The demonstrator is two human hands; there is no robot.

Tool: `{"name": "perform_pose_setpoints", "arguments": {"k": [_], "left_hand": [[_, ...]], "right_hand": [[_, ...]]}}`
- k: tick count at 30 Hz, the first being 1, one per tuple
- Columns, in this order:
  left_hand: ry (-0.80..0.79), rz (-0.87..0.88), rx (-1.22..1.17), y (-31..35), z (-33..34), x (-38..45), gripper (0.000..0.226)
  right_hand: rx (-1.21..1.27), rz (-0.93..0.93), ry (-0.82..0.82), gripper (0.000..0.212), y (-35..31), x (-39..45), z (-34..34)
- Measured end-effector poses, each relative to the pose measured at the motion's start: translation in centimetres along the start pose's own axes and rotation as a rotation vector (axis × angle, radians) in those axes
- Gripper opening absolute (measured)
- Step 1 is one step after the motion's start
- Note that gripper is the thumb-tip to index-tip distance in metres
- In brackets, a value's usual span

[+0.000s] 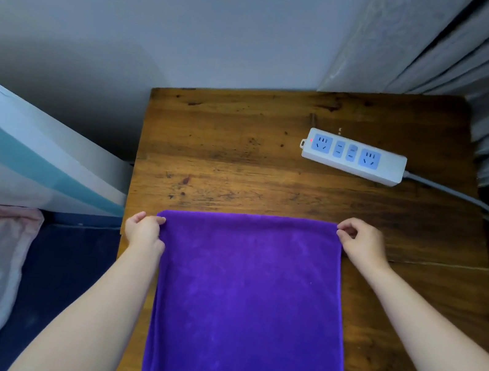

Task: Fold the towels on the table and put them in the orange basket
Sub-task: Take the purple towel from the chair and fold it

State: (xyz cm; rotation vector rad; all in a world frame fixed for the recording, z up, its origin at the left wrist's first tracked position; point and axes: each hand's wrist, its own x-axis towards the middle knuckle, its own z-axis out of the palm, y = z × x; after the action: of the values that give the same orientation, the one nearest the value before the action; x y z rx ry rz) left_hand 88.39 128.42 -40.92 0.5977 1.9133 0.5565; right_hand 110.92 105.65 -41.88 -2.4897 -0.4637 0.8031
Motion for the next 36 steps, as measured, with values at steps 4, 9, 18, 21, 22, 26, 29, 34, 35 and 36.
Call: {"name": "perform_pose_setpoints", "arguments": {"k": [4, 9, 18, 21, 22, 26, 29, 34, 35, 36], "left_hand": [[0.057, 0.133, 0.186, 0.1, 0.3, -0.1, 0.047], [0.052, 0.366, 0.620, -0.2, -0.3, 0.1, 0.035], [-0.117, 0.271, 0.650, -0.5, -0.1, 1.4, 0.044], [-0.086, 0.177, 0.504, -0.3, 0.4, 1.3, 0.049], [-0.031, 0.167, 0.473, -0.2, 0.4, 1.2, 0.050], [0.093, 0.157, 0.314, 0.3, 0.5, 0.7, 0.049], [0.096, 0.110, 0.199, 0.4, 0.5, 0.8, 0.051], [0.075, 0.211, 0.309, 0.2, -0.3, 1.8, 0.046], [0.045, 0.269, 0.403, 0.1, -0.6, 1.9, 0.045], [-0.002, 0.331, 0.490, 0.2, -0.9, 2.0, 0.044]], "right_hand": [[-0.005, -0.013, -0.015, 0.016, -0.2, 0.3, -0.2], [0.004, -0.015, -0.012, 0.017, -0.3, 0.5, -0.2], [0.074, 0.005, 0.031, 0.019, 0.0, 0.7, 0.3], [0.071, 0.013, 0.017, 0.019, -0.1, 0.7, 0.2], [0.072, 0.013, 0.014, 0.019, -0.1, 0.7, 0.2], [0.055, 0.011, 0.009, 0.018, -0.1, 0.7, 0.1], [0.041, 0.013, 0.003, 0.018, -0.2, 0.6, 0.1], [0.015, 0.015, 0.010, 0.017, -0.2, 0.6, 0.1], [0.009, 0.013, 0.016, 0.017, -0.2, 0.7, 0.2], [0.003, 0.005, 0.023, 0.018, -0.2, 0.8, 0.2]]}}
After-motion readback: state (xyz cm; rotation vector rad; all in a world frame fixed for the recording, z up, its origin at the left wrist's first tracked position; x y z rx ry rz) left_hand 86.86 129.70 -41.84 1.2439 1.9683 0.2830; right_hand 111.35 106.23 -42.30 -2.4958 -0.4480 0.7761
